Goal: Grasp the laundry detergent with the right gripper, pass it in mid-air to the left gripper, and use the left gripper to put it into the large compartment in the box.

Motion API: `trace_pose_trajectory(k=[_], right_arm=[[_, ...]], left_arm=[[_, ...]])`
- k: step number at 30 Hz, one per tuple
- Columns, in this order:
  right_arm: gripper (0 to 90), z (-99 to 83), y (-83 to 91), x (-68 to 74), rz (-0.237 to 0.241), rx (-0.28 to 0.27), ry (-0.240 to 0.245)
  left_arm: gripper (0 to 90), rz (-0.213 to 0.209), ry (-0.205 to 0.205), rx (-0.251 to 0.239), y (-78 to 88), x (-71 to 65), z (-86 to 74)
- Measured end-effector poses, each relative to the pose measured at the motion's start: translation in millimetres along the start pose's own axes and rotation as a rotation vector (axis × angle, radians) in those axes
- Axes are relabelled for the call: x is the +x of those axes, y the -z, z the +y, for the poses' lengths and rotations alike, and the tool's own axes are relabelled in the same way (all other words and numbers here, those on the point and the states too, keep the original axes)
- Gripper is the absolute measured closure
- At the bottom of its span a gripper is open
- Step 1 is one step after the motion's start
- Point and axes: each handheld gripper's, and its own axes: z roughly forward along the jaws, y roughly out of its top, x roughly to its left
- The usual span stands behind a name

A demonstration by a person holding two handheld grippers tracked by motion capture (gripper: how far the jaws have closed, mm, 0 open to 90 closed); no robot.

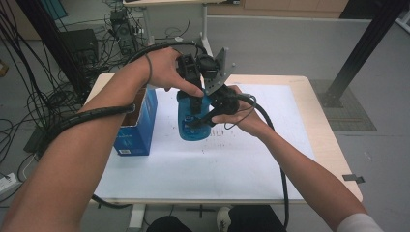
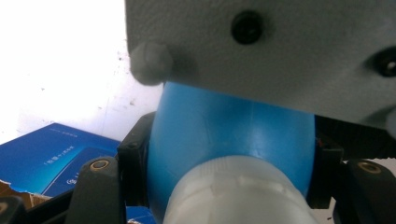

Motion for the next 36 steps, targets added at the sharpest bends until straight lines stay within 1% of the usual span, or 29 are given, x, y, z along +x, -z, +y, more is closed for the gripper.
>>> trace_pose_trajectory(k=[4, 7, 10, 13, 15, 18, 21, 36], right_arm=[[43.6, 0.0, -0.4, 0.1, 0.000, -0.001, 0.000], [43.5, 0.0, 0.4, 0.9, 0.002, 0.000, -0.010], [43.5, -0.3, 0.5, 0.9, 0.003, -0.001, -0.012], [43.4, -0.7, -0.2, 0.9, 0.003, 0.004, -0.009], [43.3, -1.4, -0.5, 0.7, 0.011, -0.001, -0.016], [43.2, -2.1, -0.9, 0.2, 0.024, -0.002, -0.021], [43.1, -3.1, -1.7, 0.1, 0.024, 0.005, -0.021], [42.8, -4.2, -1.1, -0.2, 0.033, 0.001, -0.020]], left_arm=[[36.2, 0.007, -0.005, 0.001, 0.3, -1.0, -0.1], [36.3, 0.007, -0.008, -0.013, 0.5, -1.0, -0.7], [36.4, 0.009, -0.008, -0.011, 0.0, -1.1, -0.5], [36.4, 0.003, -0.006, -0.006, -0.9, -1.1, -0.3], [36.5, 0.000, -0.001, -0.015, -1.2, -0.8, -0.9], [36.6, -0.006, 0.000, -0.016, -2.2, -0.6, -1.0], [36.6, -0.011, 0.002, -0.014, -3.8, 0.0, -1.2], [36.8, -0.011, 0.005, -0.010, -3.7, -0.6, 0.2]])
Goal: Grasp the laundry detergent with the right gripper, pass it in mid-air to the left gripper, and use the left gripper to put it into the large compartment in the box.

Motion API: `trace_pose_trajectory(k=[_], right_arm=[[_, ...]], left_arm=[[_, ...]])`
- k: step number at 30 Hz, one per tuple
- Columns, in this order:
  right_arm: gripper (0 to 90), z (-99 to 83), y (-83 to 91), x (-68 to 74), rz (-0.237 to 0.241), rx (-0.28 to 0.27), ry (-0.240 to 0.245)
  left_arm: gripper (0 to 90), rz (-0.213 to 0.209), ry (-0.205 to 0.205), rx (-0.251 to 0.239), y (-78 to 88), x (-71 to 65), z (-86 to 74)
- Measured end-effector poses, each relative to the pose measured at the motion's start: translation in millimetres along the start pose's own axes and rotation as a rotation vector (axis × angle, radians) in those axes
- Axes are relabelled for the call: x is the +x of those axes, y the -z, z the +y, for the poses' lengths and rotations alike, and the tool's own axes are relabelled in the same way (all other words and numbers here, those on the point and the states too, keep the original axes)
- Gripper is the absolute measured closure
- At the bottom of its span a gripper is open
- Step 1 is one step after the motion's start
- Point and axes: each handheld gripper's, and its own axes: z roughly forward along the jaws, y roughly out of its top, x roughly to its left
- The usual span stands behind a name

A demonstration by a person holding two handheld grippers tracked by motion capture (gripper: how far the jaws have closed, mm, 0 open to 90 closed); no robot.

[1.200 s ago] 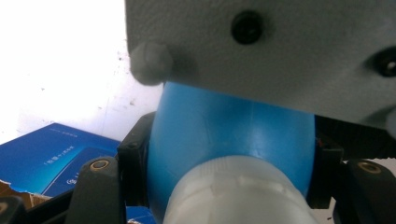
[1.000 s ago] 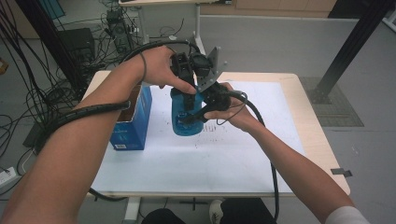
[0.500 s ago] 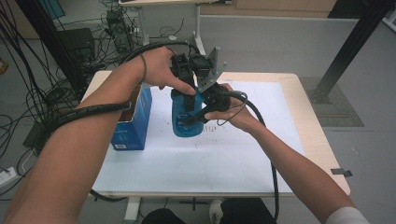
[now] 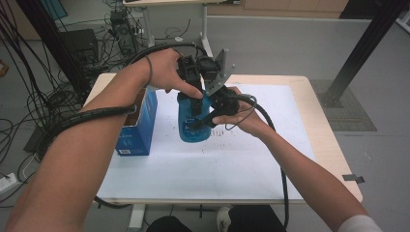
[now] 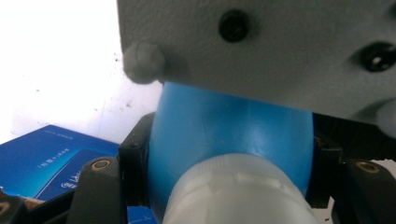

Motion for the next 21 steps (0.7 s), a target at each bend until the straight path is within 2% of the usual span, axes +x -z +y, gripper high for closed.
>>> trace_pose_trajectory(k=[8, 21], right_arm=[[42.6, -1.1, 0.2, -0.1, 0.004, -0.004, -0.003], [42.4, -1.3, 1.5, 0.2, 0.006, -0.005, -0.002]], left_arm=[[36.8, 0.001, -0.008, 0.011, 0.7, 0.2, 1.5], [36.8, -0.006, 0.001, 0.005, 0.9, -0.1, 1.8]])
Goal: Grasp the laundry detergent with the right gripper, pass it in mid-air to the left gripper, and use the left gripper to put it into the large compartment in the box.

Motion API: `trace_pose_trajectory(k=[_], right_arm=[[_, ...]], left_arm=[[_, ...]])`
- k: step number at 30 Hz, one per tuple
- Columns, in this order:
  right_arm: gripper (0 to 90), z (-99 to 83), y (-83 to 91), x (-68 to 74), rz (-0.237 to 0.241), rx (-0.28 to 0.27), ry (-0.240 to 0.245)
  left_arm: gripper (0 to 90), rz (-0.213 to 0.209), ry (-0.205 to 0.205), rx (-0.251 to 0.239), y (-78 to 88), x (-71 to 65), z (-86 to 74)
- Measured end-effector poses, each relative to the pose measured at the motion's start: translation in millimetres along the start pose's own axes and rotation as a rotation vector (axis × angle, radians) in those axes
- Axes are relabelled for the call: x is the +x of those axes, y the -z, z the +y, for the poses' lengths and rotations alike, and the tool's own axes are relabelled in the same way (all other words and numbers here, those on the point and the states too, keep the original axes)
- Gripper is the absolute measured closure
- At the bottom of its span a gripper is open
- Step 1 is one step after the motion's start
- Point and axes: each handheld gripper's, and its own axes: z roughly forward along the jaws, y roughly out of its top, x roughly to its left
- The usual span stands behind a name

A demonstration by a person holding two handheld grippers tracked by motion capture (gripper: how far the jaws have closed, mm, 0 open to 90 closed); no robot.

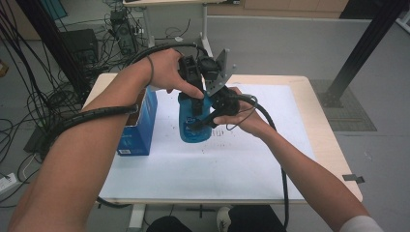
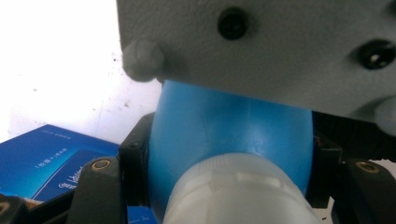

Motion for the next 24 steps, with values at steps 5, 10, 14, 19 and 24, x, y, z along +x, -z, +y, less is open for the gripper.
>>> trace_pose_trajectory(k=[5, 10, 14, 19, 24], right_arm=[[42.4, 0.0, 0.1, 0.0, -0.002, 0.001, 0.000], [42.4, -0.1, 0.3, -0.2, -0.005, 0.004, 0.001], [42.3, 0.0, 0.1, -0.5, -0.005, 0.002, 0.002], [42.3, 0.1, -0.1, -0.7, -0.005, 0.001, 0.003], [42.2, 0.0, -0.4, -0.4, -0.005, 0.001, 0.002]], left_arm=[[36.9, -0.002, -0.001, -0.005, -0.2, 0.3, -0.4], [36.8, -0.003, 0.002, -0.003, -0.5, 0.3, -0.3], [36.9, -0.003, 0.005, -0.005, -0.1, 0.3, -0.5], [36.8, -0.002, 0.002, -0.004, -0.2, 0.8, -0.9], [36.8, -0.002, 0.002, -0.004, -0.1, 0.6, -1.1]])
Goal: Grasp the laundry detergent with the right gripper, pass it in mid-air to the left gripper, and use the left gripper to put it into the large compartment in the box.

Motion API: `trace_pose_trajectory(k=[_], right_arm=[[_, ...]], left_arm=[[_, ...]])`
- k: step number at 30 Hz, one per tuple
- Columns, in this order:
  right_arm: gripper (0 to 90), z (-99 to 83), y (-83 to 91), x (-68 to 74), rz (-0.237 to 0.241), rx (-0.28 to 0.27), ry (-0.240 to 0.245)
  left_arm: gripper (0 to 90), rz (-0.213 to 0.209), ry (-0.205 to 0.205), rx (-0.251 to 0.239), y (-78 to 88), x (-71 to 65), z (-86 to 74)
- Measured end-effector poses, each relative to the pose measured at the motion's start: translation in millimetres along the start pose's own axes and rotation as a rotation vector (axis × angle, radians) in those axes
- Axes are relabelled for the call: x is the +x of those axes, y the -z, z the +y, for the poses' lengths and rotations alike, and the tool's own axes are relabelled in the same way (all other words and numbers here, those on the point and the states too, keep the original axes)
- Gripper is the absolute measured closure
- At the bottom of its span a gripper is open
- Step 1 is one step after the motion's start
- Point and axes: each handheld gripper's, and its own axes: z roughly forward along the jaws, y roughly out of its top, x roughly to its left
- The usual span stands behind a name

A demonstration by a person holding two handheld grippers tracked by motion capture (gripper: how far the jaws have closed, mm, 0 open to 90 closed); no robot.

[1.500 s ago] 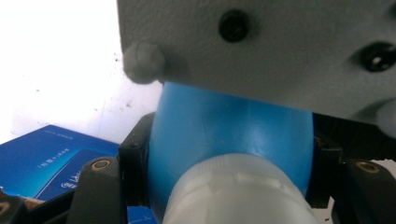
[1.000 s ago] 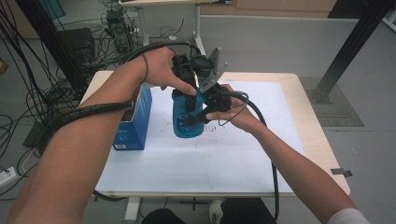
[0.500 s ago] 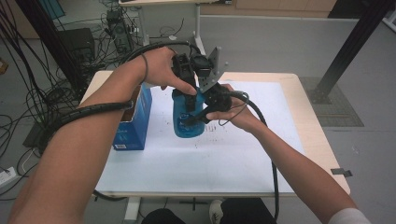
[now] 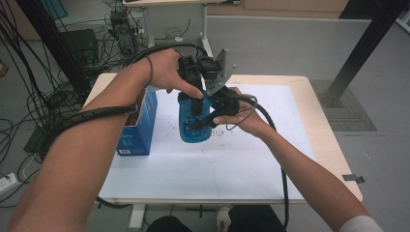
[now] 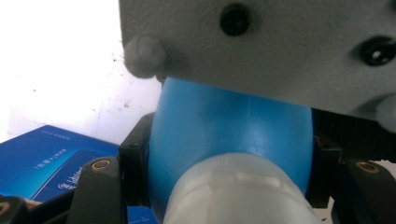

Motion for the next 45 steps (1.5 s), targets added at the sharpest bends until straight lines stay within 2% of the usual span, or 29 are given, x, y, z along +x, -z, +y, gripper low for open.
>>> trace_pose_trajectory(k=[45], right_arm=[[41.6, -0.1, 1.5, 0.2, 0.002, -0.009, -0.007]], left_arm=[[36.9, 0.004, 0.009, -0.005, 1.3, -0.7, 1.7]])
